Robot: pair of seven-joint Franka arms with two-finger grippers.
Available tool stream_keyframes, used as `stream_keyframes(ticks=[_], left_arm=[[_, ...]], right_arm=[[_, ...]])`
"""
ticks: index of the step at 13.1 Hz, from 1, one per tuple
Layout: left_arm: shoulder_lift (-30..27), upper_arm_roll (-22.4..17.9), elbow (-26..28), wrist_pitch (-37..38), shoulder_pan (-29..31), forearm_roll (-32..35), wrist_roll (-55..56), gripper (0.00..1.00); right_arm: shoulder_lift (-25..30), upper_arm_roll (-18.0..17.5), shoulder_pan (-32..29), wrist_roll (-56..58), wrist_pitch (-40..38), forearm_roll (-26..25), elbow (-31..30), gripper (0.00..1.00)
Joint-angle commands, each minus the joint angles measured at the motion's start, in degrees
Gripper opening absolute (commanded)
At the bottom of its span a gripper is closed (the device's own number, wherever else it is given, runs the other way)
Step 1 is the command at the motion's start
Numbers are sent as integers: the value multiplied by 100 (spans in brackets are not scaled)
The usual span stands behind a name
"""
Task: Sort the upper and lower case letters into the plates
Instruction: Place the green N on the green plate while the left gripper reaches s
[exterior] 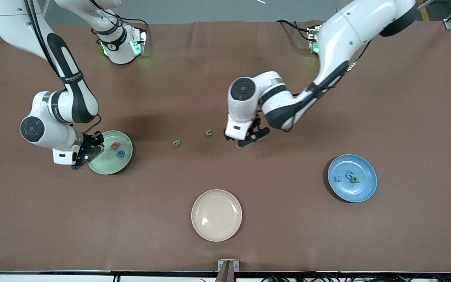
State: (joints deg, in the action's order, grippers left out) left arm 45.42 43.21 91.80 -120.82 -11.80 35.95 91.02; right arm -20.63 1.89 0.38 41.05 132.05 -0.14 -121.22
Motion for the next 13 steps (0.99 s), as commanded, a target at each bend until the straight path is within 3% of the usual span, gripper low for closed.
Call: stream_keyframes(ticks=[1, 4, 5, 6, 7, 8, 11, 13], left_arm=[[458, -549, -801, -3, -935, -18, 2, 90], [731, -682, -1138, -370, -1281, -27, 21, 81], [810, -691, -1138, -616, -1325, -27, 29, 78], [880, -691, -1138, -766, -1351, -27, 38, 77], [942, -691, -1147, -872, -1412, -18, 30, 74], [960, -743, -1208, -952, -1456, -18, 12, 73], [1109, -1130, -1445, -970, -1851, -36, 3, 66], [1153, -1148, -1454, -970, -1888, -36, 3, 58]], right_arm=[[-81, -101, -143, 26, 162, -126, -138, 0], [-231, -101, -143, 17, 470, -118, -244, 2], [-257, -101, -143, 17, 488, -118, -253, 9], [-258, -101, -152, 9, 488, -118, -244, 28], [-266, -110, -152, -96, 479, -109, -253, 68], [-249, -110, -152, -227, 427, -109, -244, 100], [-179, -127, -82, -683, -142, -100, 9, 100], [-117, -154, 172, -1639, -1115, -30, 588, 100]])
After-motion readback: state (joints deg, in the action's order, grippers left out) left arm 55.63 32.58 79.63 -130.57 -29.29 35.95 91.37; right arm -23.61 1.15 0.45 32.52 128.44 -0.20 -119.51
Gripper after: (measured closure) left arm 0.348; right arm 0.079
